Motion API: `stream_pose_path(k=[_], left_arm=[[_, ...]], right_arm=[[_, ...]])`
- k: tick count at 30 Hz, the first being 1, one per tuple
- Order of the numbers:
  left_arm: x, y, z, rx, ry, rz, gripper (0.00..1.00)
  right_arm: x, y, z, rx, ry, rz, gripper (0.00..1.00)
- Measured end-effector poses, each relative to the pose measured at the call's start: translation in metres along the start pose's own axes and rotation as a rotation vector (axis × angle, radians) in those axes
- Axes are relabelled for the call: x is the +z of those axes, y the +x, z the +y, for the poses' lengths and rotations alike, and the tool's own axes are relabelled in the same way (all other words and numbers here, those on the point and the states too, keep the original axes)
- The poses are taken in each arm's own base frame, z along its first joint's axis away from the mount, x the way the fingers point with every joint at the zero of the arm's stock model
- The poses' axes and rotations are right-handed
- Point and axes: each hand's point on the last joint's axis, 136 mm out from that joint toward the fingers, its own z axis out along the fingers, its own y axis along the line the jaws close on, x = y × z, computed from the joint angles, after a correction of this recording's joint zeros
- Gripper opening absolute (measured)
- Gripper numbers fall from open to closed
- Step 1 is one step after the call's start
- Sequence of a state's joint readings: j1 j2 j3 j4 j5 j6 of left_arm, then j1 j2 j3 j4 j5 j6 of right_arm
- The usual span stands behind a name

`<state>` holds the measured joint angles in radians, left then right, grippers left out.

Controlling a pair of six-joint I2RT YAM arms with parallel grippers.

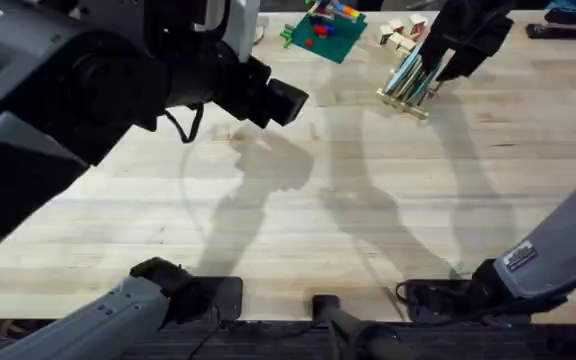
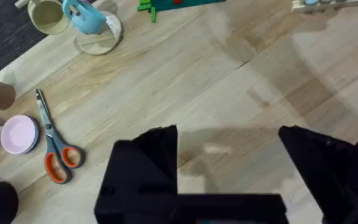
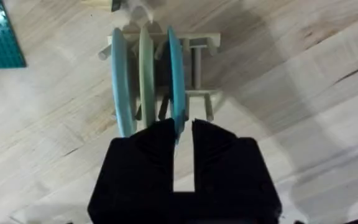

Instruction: Pick up the plates from the table one by one and place each into a slot on the dish rack.

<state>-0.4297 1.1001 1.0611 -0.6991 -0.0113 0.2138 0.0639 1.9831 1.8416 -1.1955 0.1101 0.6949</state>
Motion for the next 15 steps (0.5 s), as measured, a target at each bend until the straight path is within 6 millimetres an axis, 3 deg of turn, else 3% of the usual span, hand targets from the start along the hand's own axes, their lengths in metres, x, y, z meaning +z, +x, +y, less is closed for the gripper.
stream_pose_path(k=[7, 12, 15], left_arm=[[0.000, 0.000, 0.000, 0.000, 0.000, 0.000, 0.993], [0.000, 0.000, 0.000, 0.000, 0.000, 0.000, 0.993], [0.000, 0.000, 0.000, 0.000, 0.000, 0.000, 0.993]], right_arm=[[-0.004, 0.004, -0.003, -0.001, 0.005, 0.010, 0.189], [-0.033, 0.002, -0.005, -0.001, -0.041, -0.045, 0.410], [-0.062, 0.003, -0.008, -0.006, -0.086, -0.101, 0.625]])
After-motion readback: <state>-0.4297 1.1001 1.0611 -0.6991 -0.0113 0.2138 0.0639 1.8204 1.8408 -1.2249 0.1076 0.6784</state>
